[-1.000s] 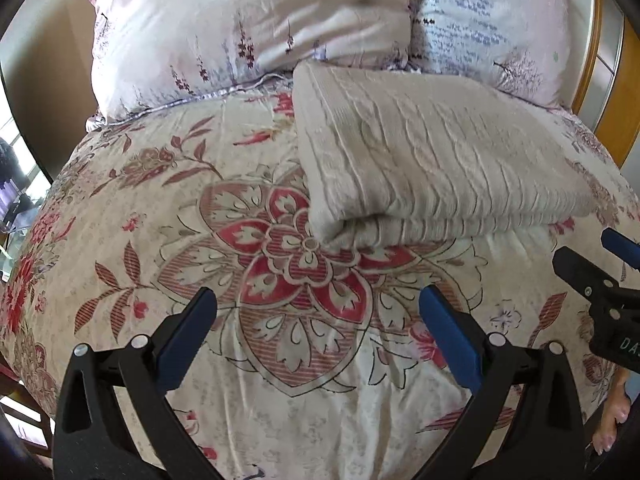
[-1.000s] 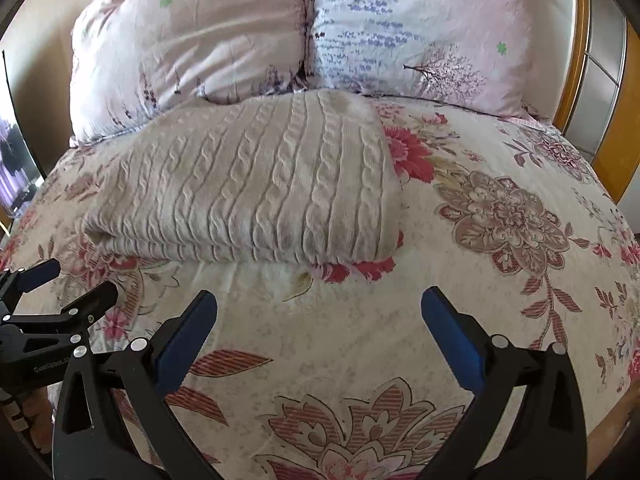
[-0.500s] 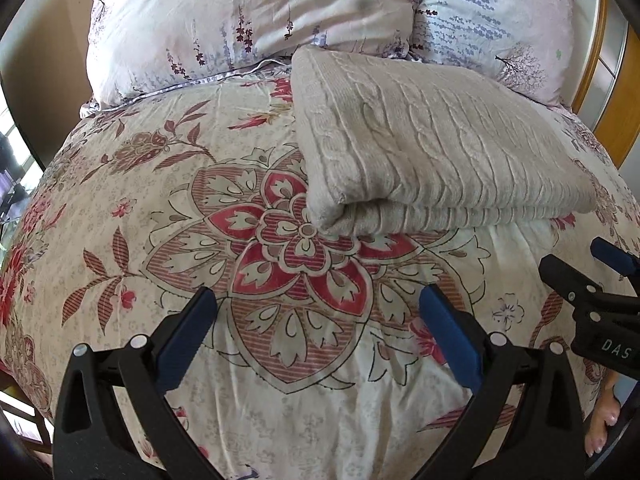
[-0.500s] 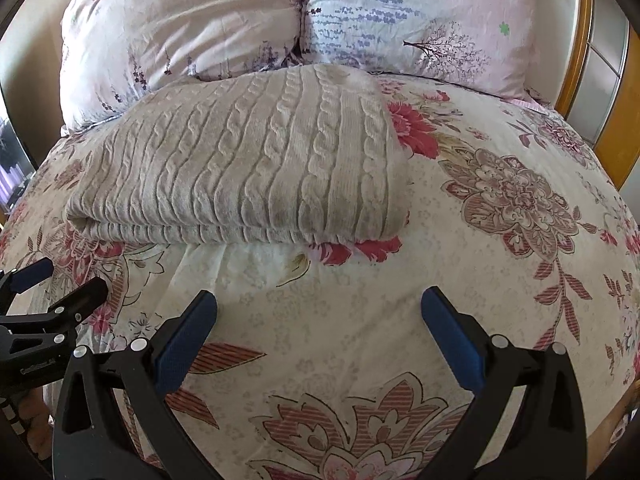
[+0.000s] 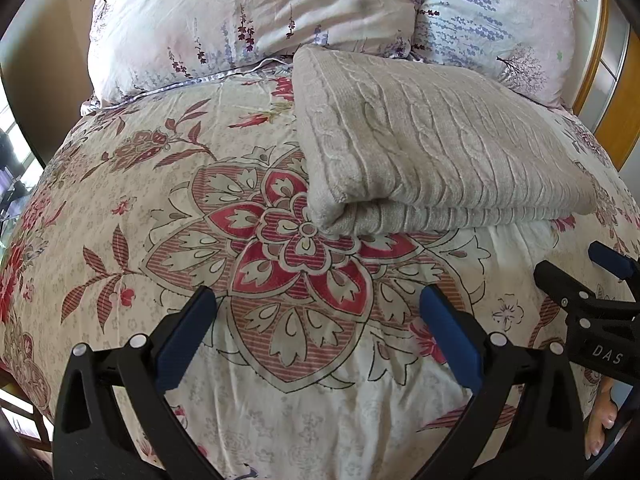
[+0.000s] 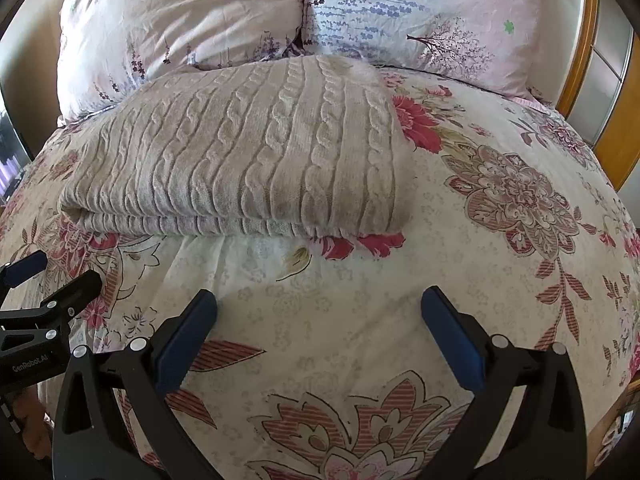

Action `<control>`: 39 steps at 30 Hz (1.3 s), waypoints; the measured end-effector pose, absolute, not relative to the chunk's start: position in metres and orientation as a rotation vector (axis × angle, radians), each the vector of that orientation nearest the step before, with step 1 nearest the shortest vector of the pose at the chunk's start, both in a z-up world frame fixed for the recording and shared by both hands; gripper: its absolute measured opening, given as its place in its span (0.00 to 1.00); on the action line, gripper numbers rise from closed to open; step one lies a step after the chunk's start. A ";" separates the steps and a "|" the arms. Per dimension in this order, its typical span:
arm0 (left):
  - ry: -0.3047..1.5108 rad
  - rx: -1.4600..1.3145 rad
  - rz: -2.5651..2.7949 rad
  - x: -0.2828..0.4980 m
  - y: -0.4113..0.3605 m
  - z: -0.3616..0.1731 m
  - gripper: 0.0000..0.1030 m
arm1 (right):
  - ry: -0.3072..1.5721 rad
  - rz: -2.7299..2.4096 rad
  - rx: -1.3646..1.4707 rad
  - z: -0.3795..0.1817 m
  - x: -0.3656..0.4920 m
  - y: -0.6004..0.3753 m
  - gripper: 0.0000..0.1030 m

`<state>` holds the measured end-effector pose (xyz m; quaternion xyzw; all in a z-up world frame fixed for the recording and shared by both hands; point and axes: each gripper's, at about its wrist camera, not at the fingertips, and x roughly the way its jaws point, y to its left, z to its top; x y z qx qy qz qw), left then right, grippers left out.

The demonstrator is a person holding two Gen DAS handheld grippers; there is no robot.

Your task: Fold small clothes

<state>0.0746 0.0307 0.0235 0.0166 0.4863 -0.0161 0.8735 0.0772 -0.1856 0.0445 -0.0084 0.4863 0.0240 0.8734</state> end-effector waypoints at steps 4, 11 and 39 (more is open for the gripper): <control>1.015 0.035 -0.034 0.075 0.031 0.023 0.98 | 1.017 0.046 -0.015 0.044 0.077 -0.186 0.99; 1.015 0.035 -0.034 0.075 0.031 0.023 0.98 | 1.018 0.038 -0.009 0.044 0.077 -0.187 0.99; 1.013 0.032 -0.032 0.074 0.030 0.024 0.98 | 1.018 0.041 -0.011 0.044 0.077 -0.187 0.99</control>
